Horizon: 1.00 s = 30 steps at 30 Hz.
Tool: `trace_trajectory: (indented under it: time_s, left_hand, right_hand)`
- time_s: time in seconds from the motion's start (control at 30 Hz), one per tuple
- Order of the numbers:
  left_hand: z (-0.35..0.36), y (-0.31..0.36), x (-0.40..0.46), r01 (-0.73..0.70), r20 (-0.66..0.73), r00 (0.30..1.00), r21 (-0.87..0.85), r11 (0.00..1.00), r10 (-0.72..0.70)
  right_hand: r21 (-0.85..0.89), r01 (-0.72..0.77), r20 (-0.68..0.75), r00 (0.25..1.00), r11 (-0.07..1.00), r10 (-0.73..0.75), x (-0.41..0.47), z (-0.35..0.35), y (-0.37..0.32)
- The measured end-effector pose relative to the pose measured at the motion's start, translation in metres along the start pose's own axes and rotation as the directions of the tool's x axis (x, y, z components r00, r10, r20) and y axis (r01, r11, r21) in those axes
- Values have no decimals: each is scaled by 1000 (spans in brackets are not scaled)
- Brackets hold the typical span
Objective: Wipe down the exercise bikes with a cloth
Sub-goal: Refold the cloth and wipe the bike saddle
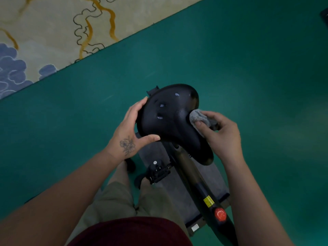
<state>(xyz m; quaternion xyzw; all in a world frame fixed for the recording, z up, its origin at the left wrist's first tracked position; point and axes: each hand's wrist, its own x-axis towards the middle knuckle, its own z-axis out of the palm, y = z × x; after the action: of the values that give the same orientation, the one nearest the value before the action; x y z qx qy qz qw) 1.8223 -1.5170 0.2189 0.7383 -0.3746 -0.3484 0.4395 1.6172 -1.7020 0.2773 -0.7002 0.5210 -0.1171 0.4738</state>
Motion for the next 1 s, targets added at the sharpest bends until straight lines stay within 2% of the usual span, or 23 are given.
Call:
trace_trajectory:
  time_s: [0.13, 0.2, 0.4, 0.53, 0.67, 0.87, 1.0]
  left_hand:
    - [0, 0, 0, -6, -4, 1000, 6, 1000, 6]
    - [0, 0, 0, -12, -4, 1000, 4, 1000, 12]
    - [0, 1, -1, 3, -4, 1000, -8, 1000, -3]
    - [1, 1, 0, -3, 5, 1000, -7, 1000, 3]
    - [0, 3, 0, 1, 1, 1000, -7, 1000, -1]
    - [0, 4, -1, 12, 2, 1000, -1, 1000, -12]
    - [1, 0, 0, 5, -1, 1000, -19, 1000, -5]
  right_hand:
    - [-33, 102, -132, 986, 994, -106, 25, 18, -15]
    - [-16, 154, -151, 976, 988, -154, 42, 22, -26]
    - [19, 181, -20, 983, 983, -181, 54, 11, -26]
    - [-87, 279, -45, 958, 956, -284, 28, 9, -13]
    - [-120, 335, -81, 935, 935, -346, 31, 19, -15]
    - [-165, 381, 67, 925, 910, -375, 76, 18, -39]
    - [-154, 384, 71, 923, 910, -378, 66, 15, -35]
